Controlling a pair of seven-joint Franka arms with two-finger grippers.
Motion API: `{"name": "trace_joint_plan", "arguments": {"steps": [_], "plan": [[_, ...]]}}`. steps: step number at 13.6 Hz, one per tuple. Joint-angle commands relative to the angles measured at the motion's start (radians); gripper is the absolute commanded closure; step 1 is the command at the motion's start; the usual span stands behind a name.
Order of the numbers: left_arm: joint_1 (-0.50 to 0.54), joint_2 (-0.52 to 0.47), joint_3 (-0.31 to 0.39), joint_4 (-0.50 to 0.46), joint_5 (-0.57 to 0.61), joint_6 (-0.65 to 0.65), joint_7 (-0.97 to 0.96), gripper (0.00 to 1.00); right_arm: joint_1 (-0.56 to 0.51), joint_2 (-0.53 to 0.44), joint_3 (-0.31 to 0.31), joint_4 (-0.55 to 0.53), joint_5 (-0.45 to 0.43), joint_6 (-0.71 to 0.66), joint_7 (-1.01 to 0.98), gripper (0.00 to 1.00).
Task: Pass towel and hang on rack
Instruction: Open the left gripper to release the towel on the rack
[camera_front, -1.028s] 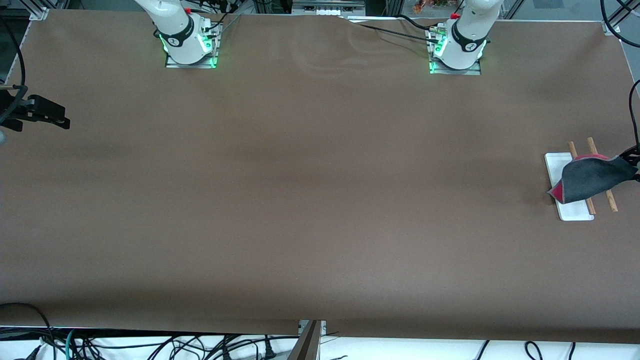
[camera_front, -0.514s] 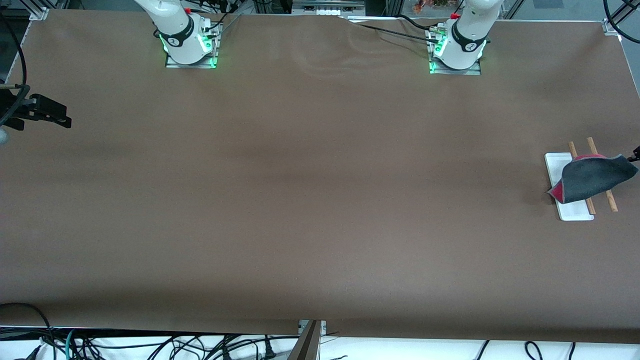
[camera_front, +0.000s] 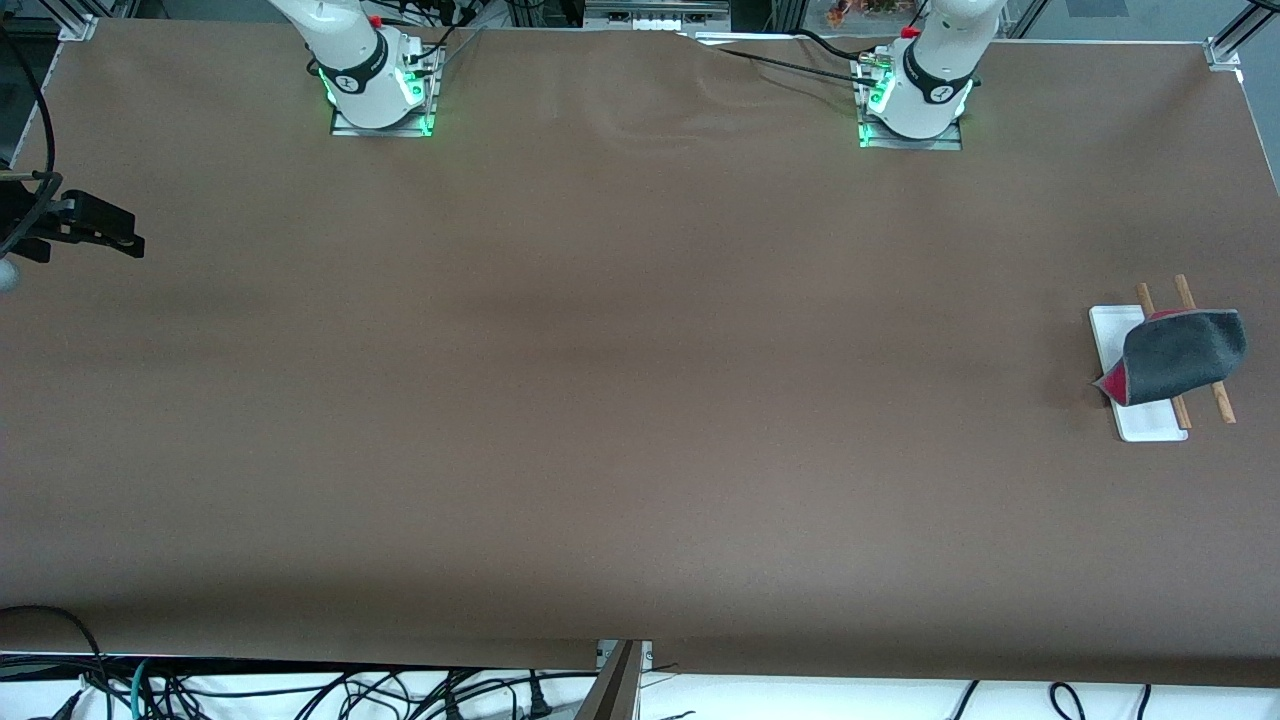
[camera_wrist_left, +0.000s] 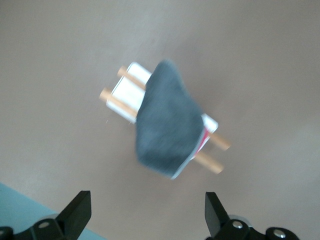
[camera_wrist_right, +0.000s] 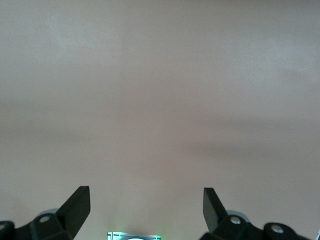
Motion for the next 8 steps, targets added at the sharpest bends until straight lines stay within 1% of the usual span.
{"name": "trace_joint_plan", "arguments": {"steps": [1, 2, 3, 5, 8], "plan": [[-0.077, -0.056, -0.019, -0.01, -0.004, -0.087, -0.172, 0.0, -0.002, -0.009, -0.001, -0.014, 0.015, 0.01, -0.01, 0.0], [-0.08, -0.07, -0.048, -0.01, -0.045, -0.136, -0.239, 0.0, -0.002, -0.009, 0.0, -0.014, 0.015, 0.01, -0.009, 0.0], [-0.085, -0.085, -0.083, -0.01, -0.062, -0.172, -0.314, 0.0, -0.002, -0.009, 0.002, -0.014, 0.015, 0.01, -0.009, 0.0], [-0.084, -0.098, -0.167, -0.01, -0.068, -0.215, -0.469, 0.0, 0.0, -0.009, 0.002, -0.014, 0.015, 0.01, -0.009, 0.0], [-0.085, -0.142, -0.295, -0.012, -0.068, -0.229, -0.759, 0.0, 0.0, -0.008, 0.002, -0.014, 0.015, 0.01, -0.009, 0.0]]}}
